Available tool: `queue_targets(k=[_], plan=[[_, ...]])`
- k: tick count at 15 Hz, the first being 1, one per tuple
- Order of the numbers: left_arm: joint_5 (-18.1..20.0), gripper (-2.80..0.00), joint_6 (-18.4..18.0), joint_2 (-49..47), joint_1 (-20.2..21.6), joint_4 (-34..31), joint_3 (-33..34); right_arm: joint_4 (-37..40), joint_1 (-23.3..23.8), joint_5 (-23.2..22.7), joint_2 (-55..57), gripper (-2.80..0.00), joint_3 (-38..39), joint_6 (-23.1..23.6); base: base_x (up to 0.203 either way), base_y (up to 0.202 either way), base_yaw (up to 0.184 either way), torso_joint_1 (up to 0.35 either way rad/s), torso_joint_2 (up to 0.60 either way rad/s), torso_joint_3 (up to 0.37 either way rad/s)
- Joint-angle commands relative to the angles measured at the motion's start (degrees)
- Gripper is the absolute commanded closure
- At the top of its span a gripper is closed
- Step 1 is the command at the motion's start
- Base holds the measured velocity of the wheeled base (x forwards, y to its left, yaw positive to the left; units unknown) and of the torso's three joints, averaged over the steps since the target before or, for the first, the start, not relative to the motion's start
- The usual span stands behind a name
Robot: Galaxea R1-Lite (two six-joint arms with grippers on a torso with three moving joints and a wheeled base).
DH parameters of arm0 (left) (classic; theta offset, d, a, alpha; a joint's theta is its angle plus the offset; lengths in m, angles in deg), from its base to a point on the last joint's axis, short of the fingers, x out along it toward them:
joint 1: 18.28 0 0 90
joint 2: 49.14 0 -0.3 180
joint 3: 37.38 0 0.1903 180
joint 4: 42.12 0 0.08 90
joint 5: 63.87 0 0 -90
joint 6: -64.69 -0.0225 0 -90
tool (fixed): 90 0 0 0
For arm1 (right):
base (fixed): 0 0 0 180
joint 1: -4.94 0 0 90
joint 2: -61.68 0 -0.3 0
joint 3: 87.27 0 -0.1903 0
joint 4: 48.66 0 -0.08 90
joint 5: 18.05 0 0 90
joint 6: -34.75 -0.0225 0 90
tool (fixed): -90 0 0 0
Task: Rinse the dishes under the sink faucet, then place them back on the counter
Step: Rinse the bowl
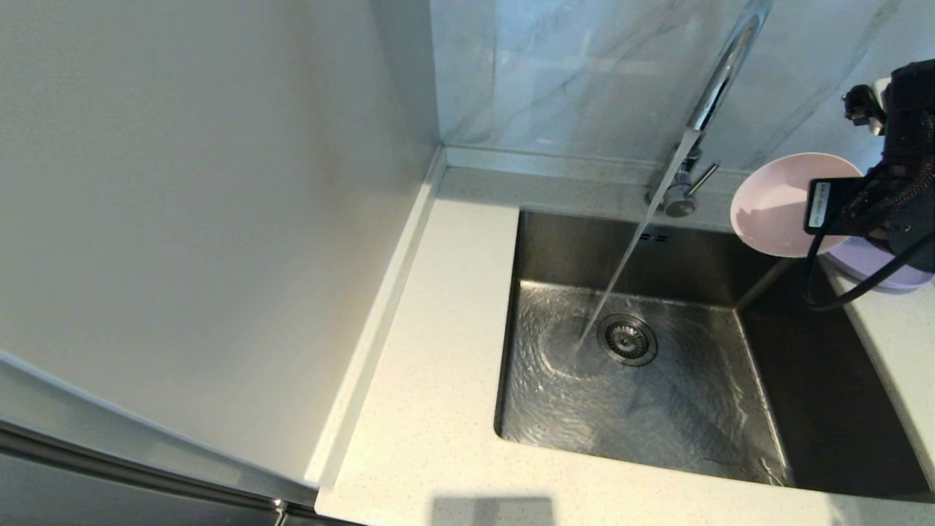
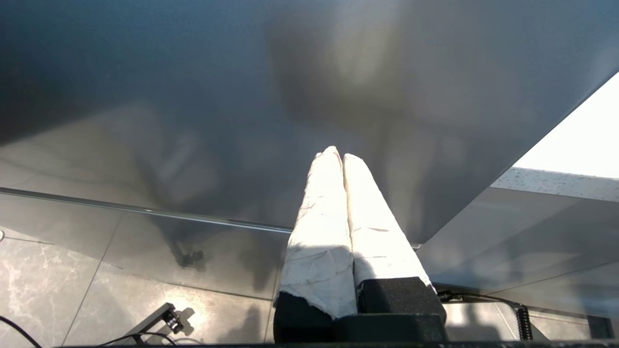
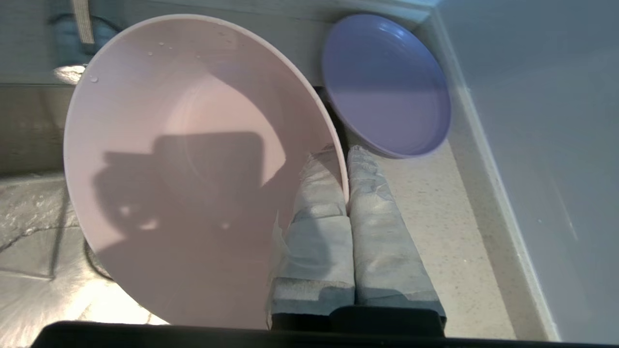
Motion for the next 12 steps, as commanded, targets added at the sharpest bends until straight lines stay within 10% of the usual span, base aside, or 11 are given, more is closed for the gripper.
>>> queue_targets(k=[1,12], plan=[[0.01,0.0,0.03,0.0,0.02,0.03,0.0,-0.04,-4.24,2.55,2.11,0.0,-1.09,-0.02,0.0,0.0,0.0,0.0,0.0,0.0],[0.01,0.0,0.03,0.0,0.02,0.03,0.0,-0.1,-13.6,6.54,6.81,0.0,-5.8,-0.09,0.0,0.0,0.0,0.0,0.0,0.0]])
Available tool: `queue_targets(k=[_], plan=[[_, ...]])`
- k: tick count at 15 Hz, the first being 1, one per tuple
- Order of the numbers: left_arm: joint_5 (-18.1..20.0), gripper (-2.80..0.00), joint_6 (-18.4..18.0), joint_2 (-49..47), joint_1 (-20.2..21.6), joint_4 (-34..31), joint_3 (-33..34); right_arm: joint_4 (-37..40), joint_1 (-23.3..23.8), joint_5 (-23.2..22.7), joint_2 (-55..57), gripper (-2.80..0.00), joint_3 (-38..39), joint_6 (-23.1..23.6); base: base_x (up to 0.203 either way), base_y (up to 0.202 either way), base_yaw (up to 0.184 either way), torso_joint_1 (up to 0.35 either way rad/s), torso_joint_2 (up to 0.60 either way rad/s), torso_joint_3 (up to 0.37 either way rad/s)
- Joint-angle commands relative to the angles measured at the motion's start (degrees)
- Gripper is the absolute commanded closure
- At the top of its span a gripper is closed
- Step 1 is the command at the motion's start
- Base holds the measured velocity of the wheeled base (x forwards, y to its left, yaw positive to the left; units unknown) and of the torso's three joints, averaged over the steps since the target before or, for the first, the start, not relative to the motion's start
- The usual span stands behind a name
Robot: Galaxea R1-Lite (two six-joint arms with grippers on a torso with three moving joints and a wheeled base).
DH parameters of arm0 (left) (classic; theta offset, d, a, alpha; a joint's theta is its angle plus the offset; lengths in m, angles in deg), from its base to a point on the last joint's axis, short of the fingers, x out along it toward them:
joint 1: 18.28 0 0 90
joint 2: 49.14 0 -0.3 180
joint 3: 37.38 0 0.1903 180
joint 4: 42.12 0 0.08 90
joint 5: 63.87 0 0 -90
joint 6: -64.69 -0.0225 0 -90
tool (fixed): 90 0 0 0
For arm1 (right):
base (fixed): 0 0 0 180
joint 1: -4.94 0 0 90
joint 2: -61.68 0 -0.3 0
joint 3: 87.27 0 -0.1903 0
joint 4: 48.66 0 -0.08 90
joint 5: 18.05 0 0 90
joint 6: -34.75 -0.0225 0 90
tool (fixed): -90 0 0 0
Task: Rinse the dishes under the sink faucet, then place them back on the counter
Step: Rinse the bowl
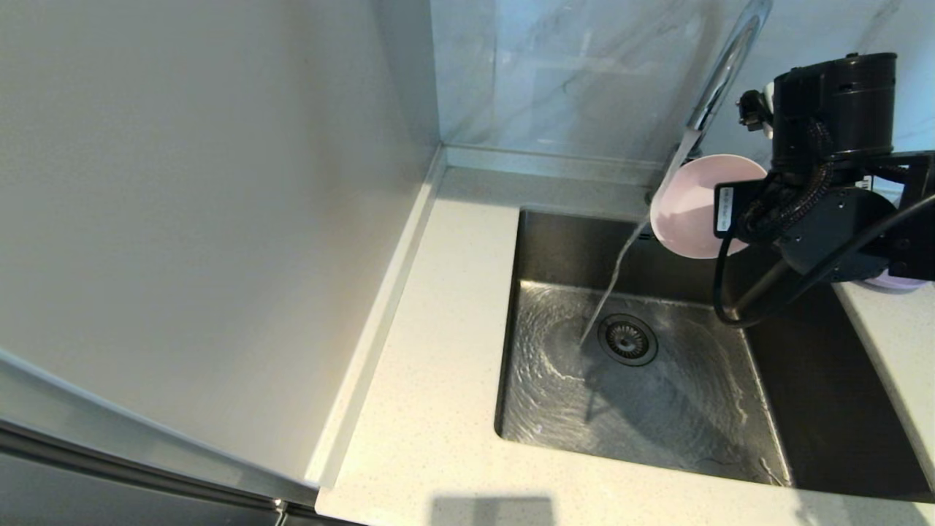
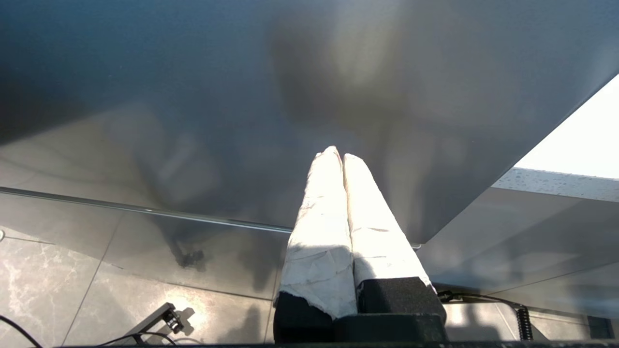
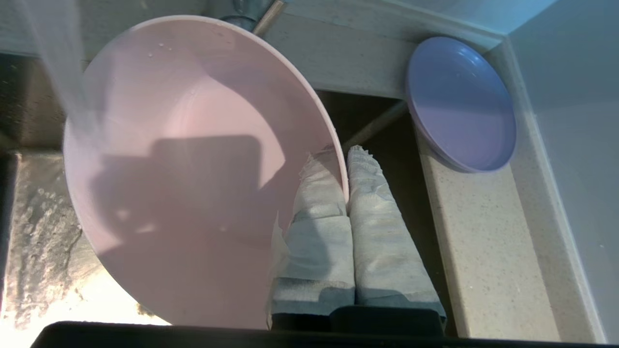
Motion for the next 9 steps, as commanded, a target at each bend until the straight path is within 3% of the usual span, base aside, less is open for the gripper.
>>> queue_targets(k=[1,9], plan=[[-0.01,0.0,0.01,0.0,0.0,-0.02,0.0,-0.06,-1.39,0.6,1.47,0.0,-1.43,-0.02,0.0,0.0,0.0,0.0,0.0,0.0],[-0.01,0.0,0.01,0.0,0.0,-0.02,0.0,0.02,-2.29,1.42,0.93,0.0,-1.3,-0.68,0.0,0.0,0.0,0.0,0.0,0.0]])
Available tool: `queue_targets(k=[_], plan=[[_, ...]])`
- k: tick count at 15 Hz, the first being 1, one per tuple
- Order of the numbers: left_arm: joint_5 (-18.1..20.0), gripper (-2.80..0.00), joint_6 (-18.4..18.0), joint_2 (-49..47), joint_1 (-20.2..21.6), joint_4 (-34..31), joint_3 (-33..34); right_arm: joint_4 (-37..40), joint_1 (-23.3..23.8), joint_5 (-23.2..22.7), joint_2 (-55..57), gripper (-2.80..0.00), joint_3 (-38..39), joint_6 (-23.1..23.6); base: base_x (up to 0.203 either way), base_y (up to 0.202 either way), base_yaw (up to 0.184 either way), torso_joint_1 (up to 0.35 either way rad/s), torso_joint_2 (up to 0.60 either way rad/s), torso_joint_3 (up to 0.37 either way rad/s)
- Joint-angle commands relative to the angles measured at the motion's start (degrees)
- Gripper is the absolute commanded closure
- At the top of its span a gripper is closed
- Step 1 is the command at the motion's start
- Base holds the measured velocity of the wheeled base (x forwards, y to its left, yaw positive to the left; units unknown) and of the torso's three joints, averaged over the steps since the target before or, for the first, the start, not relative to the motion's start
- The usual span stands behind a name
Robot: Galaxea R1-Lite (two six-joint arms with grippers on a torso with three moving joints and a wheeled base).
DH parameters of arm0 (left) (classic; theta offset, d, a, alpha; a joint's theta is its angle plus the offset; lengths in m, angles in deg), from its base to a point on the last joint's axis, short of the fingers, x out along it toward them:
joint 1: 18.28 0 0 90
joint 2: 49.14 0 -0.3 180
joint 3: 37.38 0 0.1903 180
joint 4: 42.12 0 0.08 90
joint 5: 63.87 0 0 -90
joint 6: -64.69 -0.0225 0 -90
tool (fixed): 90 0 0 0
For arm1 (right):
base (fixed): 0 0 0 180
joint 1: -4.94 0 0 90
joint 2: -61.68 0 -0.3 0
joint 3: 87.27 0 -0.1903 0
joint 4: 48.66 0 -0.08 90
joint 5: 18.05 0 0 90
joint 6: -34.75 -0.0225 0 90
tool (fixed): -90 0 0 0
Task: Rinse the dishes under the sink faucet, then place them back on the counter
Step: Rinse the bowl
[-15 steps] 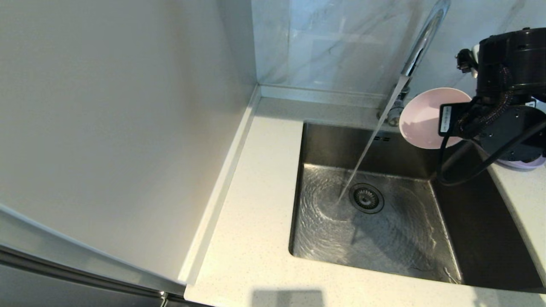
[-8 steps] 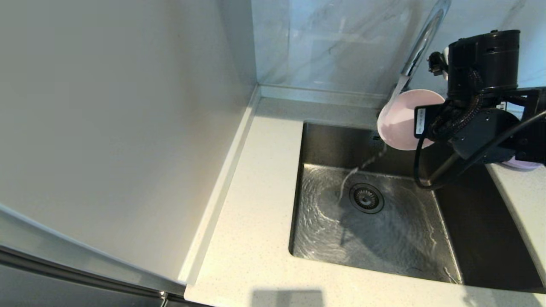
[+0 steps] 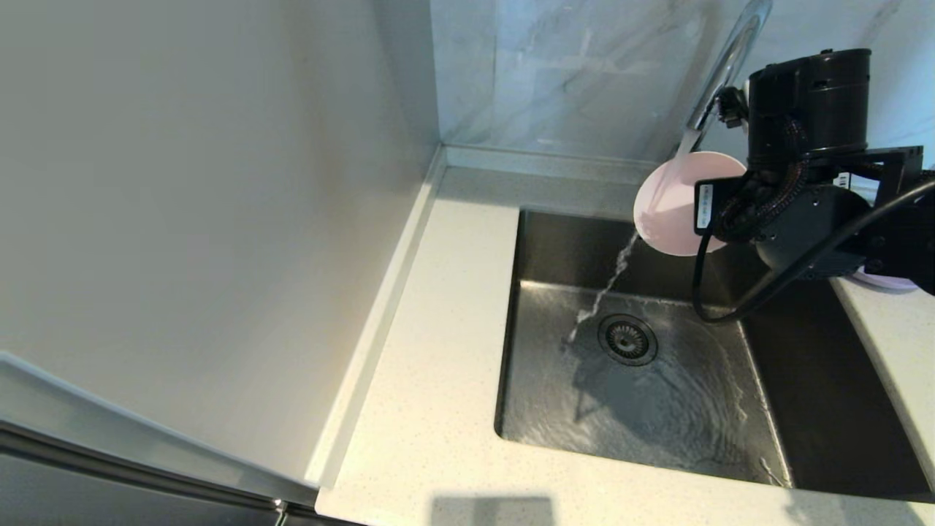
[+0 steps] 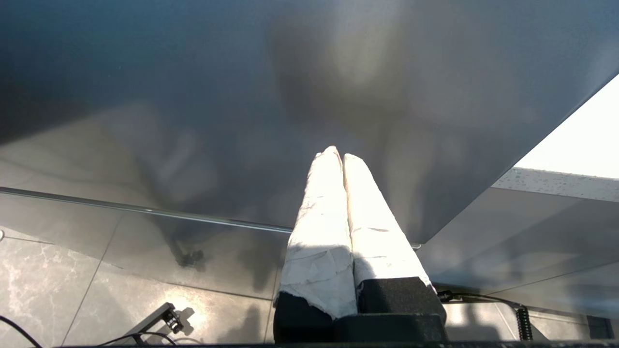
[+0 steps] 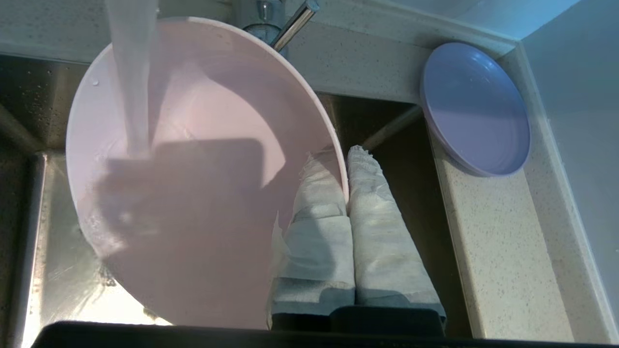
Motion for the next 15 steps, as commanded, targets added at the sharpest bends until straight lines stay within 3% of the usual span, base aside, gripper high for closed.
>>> queue_targets(k=[1,5,8,15], plan=[[-0.01,0.0,0.01,0.0,0.0,0.0,0.0,0.09,-0.01,0.35,-1.0,0.0,1.72,-0.14,0.0,0.0,0.0,0.0,0.0,0.0],[-0.01,0.0,0.01,0.0,0.0,0.0,0.0,0.24,2.96,0.25,-4.36,0.0,11.64,0.38,0.0,0.0,0.0,0.0,0.0,0.0],[-0.01,0.0,0.01,0.0,0.0,0.0,0.0,-1.43,8.23,0.45,-8.66,0.0,15.9,5.99,0.0,0.0,0.0,0.0,0.0,0.0],[-0.01,0.0,0.01,0.0,0.0,0.0,0.0,-33.16,15.51,1.07,-12.52,0.0,18.64,15.16,0.0,0.0,0.0,0.0,0.0,0.0]])
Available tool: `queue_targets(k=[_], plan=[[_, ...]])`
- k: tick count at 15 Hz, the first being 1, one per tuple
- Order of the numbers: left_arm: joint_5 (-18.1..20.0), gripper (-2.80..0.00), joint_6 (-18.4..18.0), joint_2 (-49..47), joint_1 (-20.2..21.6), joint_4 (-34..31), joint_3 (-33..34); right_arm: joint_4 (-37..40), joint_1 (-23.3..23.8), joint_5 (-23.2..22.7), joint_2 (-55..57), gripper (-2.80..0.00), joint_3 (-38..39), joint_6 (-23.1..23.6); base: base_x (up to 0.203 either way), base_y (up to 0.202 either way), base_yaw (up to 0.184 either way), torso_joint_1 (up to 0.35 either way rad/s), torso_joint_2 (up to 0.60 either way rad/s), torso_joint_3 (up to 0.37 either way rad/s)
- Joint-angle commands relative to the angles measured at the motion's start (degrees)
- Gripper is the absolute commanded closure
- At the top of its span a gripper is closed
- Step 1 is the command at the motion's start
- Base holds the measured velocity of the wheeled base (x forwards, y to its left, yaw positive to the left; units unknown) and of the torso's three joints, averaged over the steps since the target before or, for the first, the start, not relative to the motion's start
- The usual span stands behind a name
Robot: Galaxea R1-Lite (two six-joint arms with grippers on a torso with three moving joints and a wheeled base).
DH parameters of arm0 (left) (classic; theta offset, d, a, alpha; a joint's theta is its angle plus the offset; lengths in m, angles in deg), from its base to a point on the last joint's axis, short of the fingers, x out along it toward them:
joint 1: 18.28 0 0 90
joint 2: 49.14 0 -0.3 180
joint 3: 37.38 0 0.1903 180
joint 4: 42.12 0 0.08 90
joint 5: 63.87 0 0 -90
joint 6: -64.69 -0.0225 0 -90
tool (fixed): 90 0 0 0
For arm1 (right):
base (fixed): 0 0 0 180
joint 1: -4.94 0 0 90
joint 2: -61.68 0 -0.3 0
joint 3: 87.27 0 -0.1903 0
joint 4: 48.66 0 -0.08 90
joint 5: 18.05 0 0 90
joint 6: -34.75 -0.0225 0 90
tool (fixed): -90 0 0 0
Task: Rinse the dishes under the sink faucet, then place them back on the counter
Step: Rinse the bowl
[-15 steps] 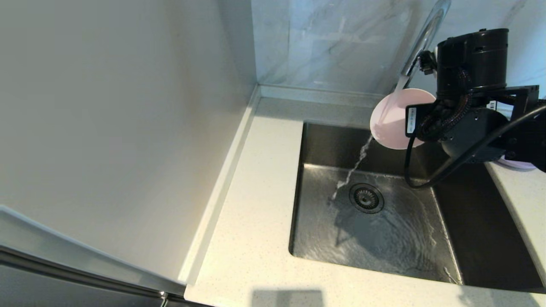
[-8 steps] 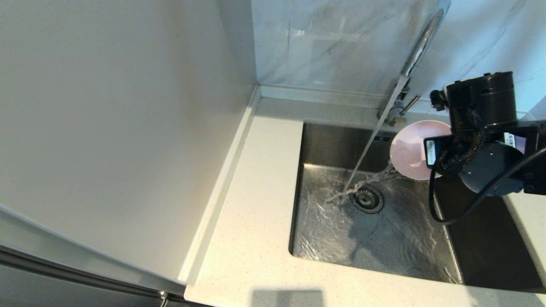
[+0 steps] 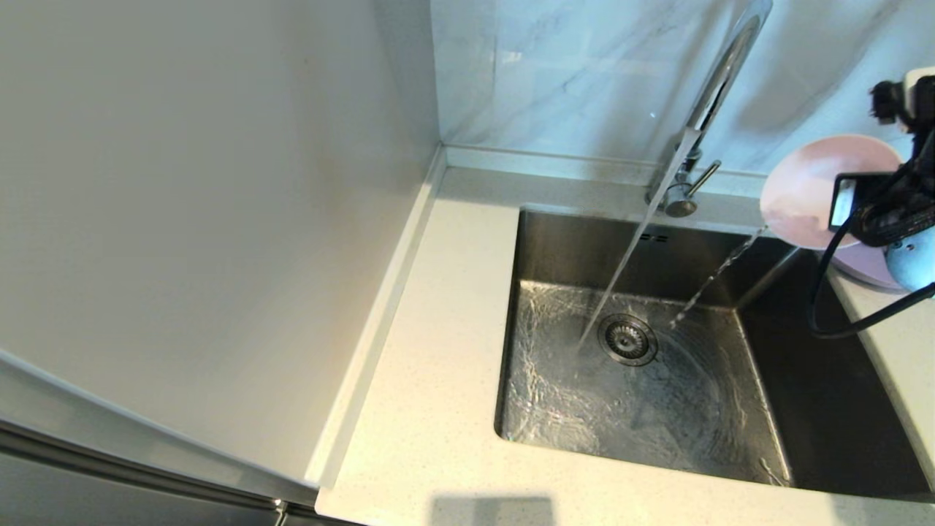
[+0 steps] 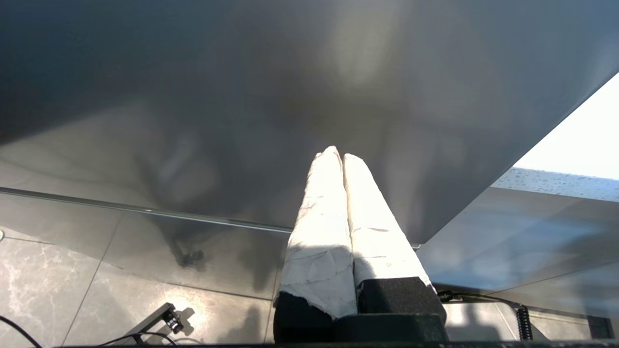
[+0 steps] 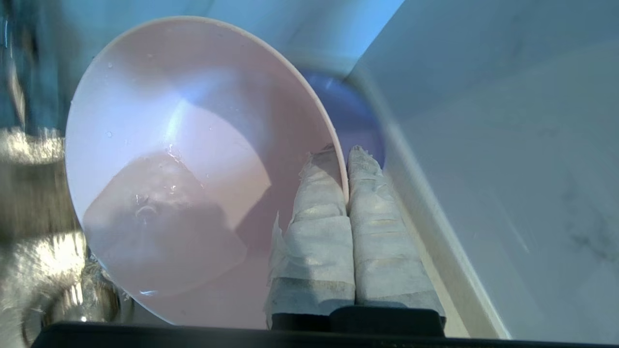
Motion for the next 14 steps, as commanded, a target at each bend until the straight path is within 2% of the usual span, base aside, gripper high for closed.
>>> queue_targets(k=[1,5,6,8,11,14], plan=[[-0.01,0.0,0.01,0.0,0.0,-0.01,0.0,-12.63,2.07,-0.41,-2.41,0.0,0.75,4.41,0.0,0.0,0.0,0.0,0.0,0.0],[-0.01,0.0,0.01,0.0,0.0,-0.01,0.0,-37.83,3.9,-8.06,-3.65,0.0,8.72,17.05,0.0,0.0,0.0,0.0,0.0,0.0],[-0.01,0.0,0.01,0.0,0.0,-0.01,0.0,-41.92,3.98,-10.44,-4.05,0.0,10.24,19.94,0.0,0.0,0.0,0.0,0.0,0.0],[-0.01,0.0,0.01,0.0,0.0,-0.01,0.0,-45.38,4.0,-16.27,-5.54,0.0,12.74,23.77,0.0,0.0,0.0,0.0,0.0,0.0],[-0.01,0.0,0.01,0.0,0.0,-0.01,0.0,-48.82,4.02,-22.74,-6.2,0.0,17.85,26.93,0.0,0.0,0.0,0.0,0.0,0.0],[-0.01,0.0,0.01,0.0,0.0,-0.01,0.0,-49.77,3.98,-23.33,-6.18,0.0,18.62,27.23,0.0,0.0,0.0,0.0,0.0,0.0]])
